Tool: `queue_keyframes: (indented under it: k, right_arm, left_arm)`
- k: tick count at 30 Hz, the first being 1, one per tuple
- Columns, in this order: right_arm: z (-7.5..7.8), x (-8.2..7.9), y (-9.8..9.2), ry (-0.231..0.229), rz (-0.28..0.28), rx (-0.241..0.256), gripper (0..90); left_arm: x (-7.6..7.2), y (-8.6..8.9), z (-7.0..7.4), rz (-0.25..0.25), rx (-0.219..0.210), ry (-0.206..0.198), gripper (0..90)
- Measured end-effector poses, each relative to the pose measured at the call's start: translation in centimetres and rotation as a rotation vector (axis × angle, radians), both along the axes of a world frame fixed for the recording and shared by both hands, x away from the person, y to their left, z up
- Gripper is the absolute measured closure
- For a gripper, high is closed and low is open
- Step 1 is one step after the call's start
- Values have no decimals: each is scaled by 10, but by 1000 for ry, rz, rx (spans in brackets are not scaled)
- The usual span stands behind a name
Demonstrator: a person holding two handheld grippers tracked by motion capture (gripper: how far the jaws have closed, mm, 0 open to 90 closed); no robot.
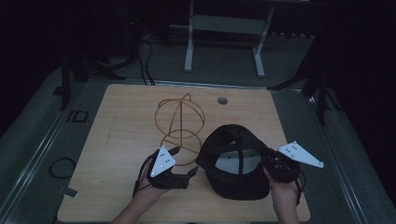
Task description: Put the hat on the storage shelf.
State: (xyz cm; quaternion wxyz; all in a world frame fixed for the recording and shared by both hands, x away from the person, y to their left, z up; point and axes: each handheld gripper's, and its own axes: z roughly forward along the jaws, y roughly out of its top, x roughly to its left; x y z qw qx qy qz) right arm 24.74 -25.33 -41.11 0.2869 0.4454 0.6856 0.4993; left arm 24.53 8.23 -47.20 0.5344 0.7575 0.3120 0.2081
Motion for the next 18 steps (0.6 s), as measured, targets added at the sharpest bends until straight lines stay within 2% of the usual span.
queue_keyframes:
  k: [5,8,12,15,18]
  right_arm:
    - [2,-6,3,-9,21,1,886]
    - [5,-8,4,-18,33,2,886]
    - [8,-12,6,-29,47,7,886]
    - [9,-14,7,-34,56,11,886]
    - [9,-15,9,-36,62,9,886]
  left_arm:
    - [8,-12,1,-25,-8,28,158]
    - [12,-19,3,-34,-3,29,171]
    - [17,-24,8,-35,-8,26,239]
    - [19,-29,12,-33,-4,26,244]
    - [21,-30,14,-34,-21,21,350]
